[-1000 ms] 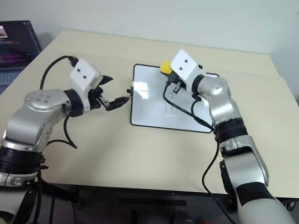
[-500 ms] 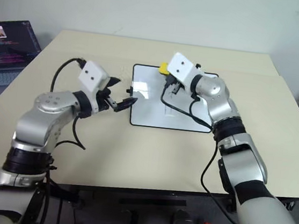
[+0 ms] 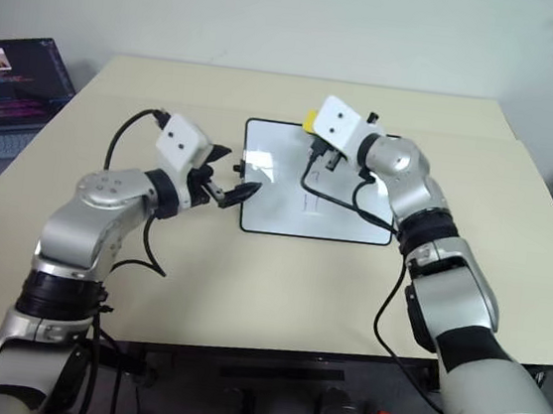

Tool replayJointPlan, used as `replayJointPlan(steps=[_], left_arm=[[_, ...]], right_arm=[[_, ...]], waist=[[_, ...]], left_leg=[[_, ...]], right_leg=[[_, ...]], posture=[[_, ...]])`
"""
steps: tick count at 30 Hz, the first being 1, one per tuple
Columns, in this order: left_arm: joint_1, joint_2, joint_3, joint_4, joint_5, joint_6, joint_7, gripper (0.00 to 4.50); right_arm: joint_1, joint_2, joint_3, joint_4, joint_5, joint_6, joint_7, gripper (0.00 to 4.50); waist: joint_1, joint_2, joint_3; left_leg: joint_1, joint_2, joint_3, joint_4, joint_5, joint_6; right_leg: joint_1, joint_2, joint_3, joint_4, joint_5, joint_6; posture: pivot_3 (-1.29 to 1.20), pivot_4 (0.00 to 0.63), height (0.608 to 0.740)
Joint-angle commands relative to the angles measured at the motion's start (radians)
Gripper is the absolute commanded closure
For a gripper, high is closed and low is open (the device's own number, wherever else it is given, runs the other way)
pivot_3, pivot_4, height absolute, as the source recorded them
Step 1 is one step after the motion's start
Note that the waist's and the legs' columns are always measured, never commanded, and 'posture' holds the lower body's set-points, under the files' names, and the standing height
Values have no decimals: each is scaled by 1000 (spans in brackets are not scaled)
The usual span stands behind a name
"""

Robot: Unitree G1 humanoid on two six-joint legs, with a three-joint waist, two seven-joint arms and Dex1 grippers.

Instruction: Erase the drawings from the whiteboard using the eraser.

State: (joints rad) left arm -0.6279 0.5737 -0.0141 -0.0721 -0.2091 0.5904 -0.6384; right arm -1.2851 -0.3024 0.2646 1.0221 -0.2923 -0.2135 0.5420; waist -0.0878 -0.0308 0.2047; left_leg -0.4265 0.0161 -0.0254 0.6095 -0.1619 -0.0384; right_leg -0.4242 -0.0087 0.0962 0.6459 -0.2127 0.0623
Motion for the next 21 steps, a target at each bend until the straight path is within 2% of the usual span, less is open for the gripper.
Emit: replayJointPlan(steps=[1,10,21], left_arm=[[-25,12,15,-49,1,6,8,0],[-36,12,21,-64,-2,26,14,0],[-39,3,15,-70,-9,33,23,0]], right_arm=[[-38,-22,-16,7,2,-36,-7,3644],[-38,-32,-22,26,8,-54,4,3644],[-50,0,-19,88,-5,-60,-50,3644]], waist=[[0,0,0],[-2,0,0],[-1,0,0]], left_leg=[[0,0,0,0,0,0],[0,0,0,0,0,0],[0,0,0,0,0,0]], right_leg=[[0,0,0,0,0,0],[0,0,0,0,0,0],[0,0,0,0,0,0]], posture=[[0,150,740],[0,150,740],[0,150,740]])
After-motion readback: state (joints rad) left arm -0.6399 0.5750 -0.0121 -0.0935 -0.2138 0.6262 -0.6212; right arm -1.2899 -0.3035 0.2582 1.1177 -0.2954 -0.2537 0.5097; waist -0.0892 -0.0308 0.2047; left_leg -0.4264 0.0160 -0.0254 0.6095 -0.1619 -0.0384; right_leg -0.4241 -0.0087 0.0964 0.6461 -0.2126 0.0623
